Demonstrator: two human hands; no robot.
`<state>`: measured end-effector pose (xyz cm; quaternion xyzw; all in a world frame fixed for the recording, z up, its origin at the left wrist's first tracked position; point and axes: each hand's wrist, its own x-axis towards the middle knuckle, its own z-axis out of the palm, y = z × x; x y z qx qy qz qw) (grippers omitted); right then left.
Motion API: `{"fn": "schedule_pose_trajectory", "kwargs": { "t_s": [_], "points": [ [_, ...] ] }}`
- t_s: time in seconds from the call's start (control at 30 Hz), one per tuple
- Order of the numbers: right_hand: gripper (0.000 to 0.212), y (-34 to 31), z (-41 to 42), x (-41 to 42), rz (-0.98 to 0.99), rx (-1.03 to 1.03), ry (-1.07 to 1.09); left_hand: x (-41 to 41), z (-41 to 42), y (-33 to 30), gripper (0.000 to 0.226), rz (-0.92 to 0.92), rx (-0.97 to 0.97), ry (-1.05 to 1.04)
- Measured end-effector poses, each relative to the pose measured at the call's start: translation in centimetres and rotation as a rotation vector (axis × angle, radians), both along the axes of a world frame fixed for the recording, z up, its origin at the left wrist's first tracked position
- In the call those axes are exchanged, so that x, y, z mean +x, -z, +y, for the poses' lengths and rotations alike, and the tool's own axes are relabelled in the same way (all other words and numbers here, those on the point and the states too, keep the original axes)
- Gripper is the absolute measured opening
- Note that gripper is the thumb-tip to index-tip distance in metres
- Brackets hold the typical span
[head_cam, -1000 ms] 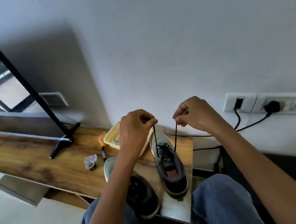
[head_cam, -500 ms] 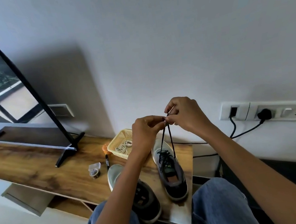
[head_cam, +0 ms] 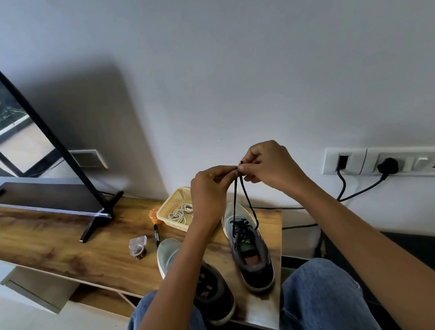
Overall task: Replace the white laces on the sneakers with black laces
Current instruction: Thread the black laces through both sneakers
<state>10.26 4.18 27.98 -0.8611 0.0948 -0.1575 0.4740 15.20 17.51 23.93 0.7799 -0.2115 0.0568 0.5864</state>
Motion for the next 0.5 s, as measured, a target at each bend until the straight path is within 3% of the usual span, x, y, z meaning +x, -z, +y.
{"fn": "schedule_pose_trajectory", "kwargs": {
  "t_s": [0.3, 0.5],
  "points": [
    [0.007, 0.5, 0.9, 0.8, -0.066, 0.054, 0.014, 1.2, 0.5, -1.1, 0.008, 0.002, -0.052, 0.02],
    [0.022, 1.0, 1.1, 0.8, -0.123, 0.039, 0.004, 1.7, 1.2, -0.9, 0.011, 0.091, -0.042, 0.088]
  ]
}}
